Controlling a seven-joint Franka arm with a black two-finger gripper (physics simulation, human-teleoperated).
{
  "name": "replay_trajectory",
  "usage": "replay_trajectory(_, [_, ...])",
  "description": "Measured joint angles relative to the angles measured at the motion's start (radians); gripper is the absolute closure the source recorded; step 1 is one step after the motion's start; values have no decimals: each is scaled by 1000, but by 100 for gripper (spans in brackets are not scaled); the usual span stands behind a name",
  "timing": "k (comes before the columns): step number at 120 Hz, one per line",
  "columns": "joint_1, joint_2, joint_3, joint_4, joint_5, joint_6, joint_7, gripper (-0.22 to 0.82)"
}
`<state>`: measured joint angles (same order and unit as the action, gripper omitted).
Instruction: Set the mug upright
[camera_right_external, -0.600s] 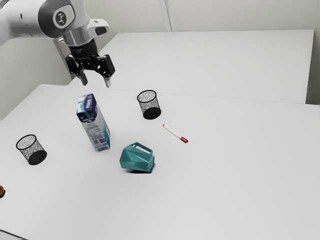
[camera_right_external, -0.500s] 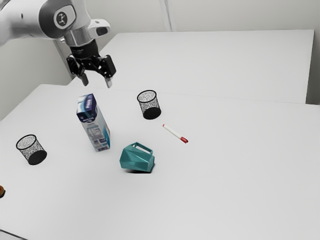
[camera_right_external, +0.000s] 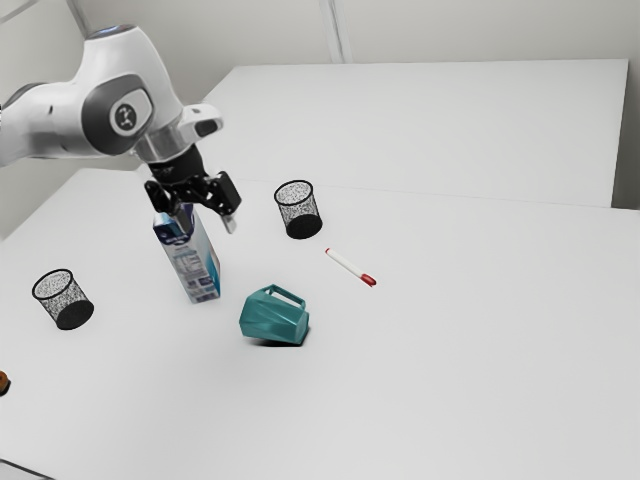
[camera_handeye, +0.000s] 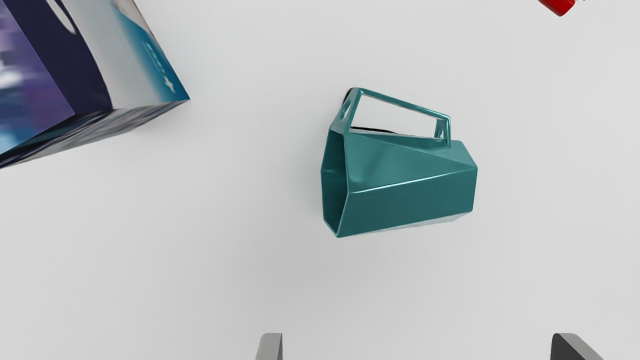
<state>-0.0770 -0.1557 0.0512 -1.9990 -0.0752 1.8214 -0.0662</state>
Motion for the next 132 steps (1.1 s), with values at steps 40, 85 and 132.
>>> replay_trajectory(40, [22,-15,9,-230,-118,256,33,2])
replay_trajectory(85, [83,4,10,-334,-287,425,156,3])
replay_trajectory(132, [100,86,10,-382,-558,562,378,3])
